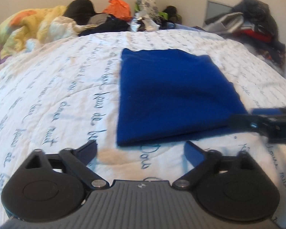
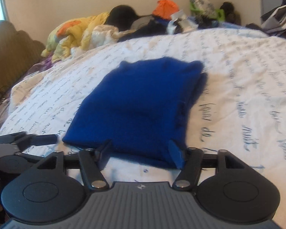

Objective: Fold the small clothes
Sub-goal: 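Open both grippers and release the folded sweater onto the bed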

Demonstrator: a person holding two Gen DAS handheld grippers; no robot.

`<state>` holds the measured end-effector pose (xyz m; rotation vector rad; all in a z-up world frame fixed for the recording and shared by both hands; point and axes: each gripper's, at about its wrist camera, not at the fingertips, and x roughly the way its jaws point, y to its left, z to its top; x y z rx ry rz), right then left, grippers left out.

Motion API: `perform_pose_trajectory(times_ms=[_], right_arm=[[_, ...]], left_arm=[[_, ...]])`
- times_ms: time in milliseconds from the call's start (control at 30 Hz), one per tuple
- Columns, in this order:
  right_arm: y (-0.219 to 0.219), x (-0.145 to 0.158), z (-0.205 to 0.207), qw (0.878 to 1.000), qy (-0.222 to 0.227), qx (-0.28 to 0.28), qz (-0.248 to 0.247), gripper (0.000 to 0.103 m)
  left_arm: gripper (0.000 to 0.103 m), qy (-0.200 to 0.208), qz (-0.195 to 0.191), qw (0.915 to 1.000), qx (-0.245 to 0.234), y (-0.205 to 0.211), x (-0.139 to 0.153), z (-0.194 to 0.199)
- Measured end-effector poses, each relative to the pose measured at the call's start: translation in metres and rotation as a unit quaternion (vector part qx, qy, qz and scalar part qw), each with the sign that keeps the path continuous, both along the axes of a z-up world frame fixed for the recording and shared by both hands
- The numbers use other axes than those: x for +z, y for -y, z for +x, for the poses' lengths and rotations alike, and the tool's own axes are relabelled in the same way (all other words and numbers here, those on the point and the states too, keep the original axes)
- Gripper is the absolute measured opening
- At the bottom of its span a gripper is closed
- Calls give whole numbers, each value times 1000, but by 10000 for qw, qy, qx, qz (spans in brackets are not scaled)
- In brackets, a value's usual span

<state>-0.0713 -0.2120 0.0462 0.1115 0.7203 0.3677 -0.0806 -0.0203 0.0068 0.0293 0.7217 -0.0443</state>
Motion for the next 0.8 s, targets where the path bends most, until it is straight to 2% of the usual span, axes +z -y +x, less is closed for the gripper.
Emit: perform_pose_trajectory(times_ms=[33, 133, 167, 200, 233, 400, 800], right_arm=[[1, -3, -7, 9997, 30, -174, -148, 90], [-6, -22, -11, 9977, -174, -409, -510, 92], [-11, -25, -12, 9966, -23, -473, -671, 93], [-16, -27, -14, 9948, 60, -562, -845, 101], [-22, -30, -11, 9929, -30, -659, -986, 103], [-31, -32, -7, 9889, 113, -1143, -946, 103], [-31, -37, -4, 9887, 113, -1148, -956, 103]], left_arm=[[102, -27, -10, 9999, 108, -2, -4, -1], [103, 78, 130, 9998, 152, 2, -9, -6], [103, 73, 111, 9998, 169, 2, -9, -4], [103, 84, 104, 9998, 173, 1, -9, -2], [103, 93, 87, 9998, 176, 0, -10, -1], [103, 106, 67, 9996, 245, -3, -10, 2], [103, 123, 70, 9996, 227, -3, -11, -1]])
